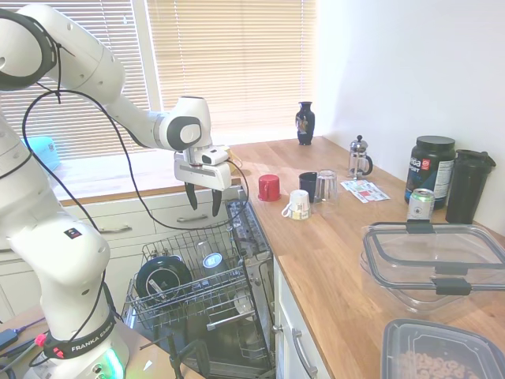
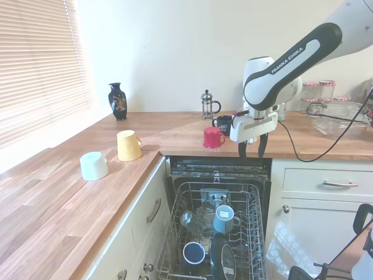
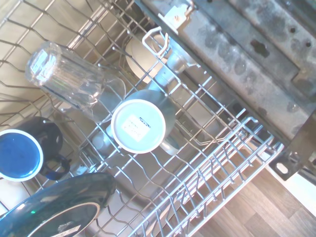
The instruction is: Unload the gray mug from the dishwasher
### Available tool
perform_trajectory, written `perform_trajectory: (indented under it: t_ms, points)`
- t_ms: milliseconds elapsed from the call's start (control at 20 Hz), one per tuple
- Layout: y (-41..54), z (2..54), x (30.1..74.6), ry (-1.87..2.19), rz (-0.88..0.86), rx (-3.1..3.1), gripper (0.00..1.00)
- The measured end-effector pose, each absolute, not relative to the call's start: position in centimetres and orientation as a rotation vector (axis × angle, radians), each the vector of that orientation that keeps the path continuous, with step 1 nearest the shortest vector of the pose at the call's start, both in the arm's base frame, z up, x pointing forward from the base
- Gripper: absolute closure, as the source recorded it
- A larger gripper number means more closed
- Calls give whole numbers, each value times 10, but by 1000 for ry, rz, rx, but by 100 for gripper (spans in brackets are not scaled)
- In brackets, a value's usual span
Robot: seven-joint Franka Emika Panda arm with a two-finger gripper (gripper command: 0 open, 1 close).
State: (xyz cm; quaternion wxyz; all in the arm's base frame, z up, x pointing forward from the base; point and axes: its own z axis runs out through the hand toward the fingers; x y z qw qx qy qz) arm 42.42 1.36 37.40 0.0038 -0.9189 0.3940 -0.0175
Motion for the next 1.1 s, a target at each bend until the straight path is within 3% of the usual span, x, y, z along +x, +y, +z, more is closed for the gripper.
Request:
perform_trajectory:
  t_ms: [400,1100]
  points:
    - [37,367,436,1062,-284,-2880,0]
    - [68,245,465,567,-238,-3098,0]
